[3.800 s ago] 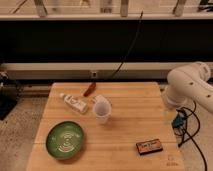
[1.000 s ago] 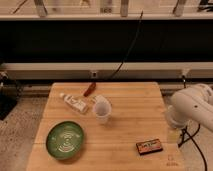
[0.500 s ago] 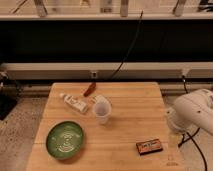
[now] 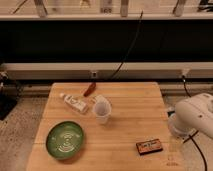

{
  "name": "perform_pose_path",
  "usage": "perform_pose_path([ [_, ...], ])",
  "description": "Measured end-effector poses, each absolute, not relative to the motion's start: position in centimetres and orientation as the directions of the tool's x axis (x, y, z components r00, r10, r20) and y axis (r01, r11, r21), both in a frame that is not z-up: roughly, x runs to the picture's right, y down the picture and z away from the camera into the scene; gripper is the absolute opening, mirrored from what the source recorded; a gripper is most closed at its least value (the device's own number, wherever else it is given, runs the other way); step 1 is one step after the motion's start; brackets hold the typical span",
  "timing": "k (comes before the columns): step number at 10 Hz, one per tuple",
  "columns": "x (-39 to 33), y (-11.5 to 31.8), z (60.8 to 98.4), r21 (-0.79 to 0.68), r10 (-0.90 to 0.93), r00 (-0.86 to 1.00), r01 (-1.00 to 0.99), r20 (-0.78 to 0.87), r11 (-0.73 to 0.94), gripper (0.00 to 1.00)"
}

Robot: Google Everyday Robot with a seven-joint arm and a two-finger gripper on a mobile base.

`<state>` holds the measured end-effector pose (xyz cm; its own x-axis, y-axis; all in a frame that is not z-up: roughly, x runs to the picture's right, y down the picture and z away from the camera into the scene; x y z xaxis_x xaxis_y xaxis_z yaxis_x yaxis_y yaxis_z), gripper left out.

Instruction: Push the eraser across the table

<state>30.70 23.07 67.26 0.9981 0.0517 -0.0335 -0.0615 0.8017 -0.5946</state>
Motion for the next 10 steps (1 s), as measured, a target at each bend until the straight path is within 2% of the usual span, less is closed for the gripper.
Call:
perform_pose_path([
  [5,30.6,24.3,67.6,-0.599,0.054,0.998,-0.058,-0.025,0.799,0.80],
  [9,30.6,25.1,67.8,-0.601,0.064,0.998,-0.065,-0.023,0.796,0.56],
  [10,30.7,25.2,67.9,-0.602,0.063,0.998,-0.065,-0.025,0.796,0.54],
])
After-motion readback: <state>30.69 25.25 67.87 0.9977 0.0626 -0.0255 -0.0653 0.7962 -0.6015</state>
